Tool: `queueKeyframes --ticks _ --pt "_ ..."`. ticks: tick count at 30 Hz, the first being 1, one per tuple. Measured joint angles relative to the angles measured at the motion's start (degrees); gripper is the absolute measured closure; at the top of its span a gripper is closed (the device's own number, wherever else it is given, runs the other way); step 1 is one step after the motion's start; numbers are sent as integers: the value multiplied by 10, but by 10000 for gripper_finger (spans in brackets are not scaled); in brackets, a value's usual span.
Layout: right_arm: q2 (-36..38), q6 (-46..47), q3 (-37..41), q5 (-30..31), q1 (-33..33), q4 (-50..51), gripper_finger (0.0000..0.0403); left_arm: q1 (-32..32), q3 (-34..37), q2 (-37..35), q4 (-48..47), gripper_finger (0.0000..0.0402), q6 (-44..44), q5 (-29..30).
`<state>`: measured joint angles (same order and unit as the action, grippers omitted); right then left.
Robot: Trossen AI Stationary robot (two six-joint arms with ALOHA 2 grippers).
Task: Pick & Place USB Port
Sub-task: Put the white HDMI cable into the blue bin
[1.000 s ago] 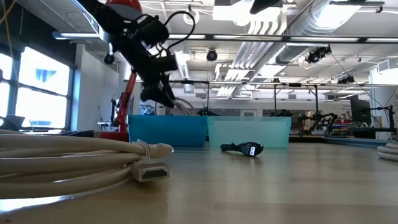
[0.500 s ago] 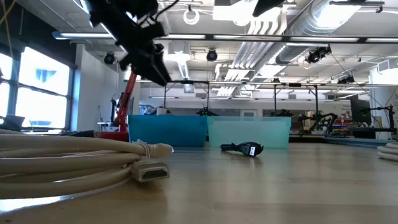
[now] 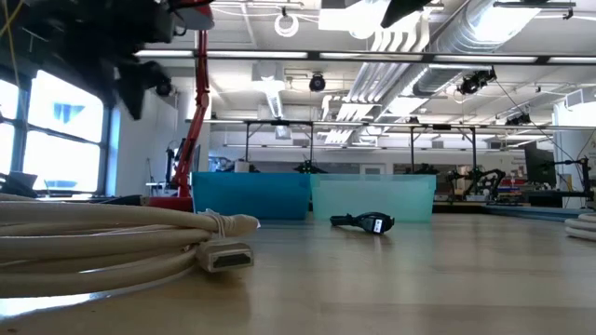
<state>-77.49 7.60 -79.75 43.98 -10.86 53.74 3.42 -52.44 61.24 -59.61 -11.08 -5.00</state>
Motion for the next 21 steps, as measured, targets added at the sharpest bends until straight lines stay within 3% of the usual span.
queueKeyframes --ticks 9,13,21 --pt "0 -16 0 -14 0 -8 220 -135 48 9 2 188 204 -80" --pt "0 -28 0 -33 0 -19 220 -196 56 11 39 188 300 -74" --pt "0 -71 0 -40 0 -46 220 -297 83 49 106 188 466 7"
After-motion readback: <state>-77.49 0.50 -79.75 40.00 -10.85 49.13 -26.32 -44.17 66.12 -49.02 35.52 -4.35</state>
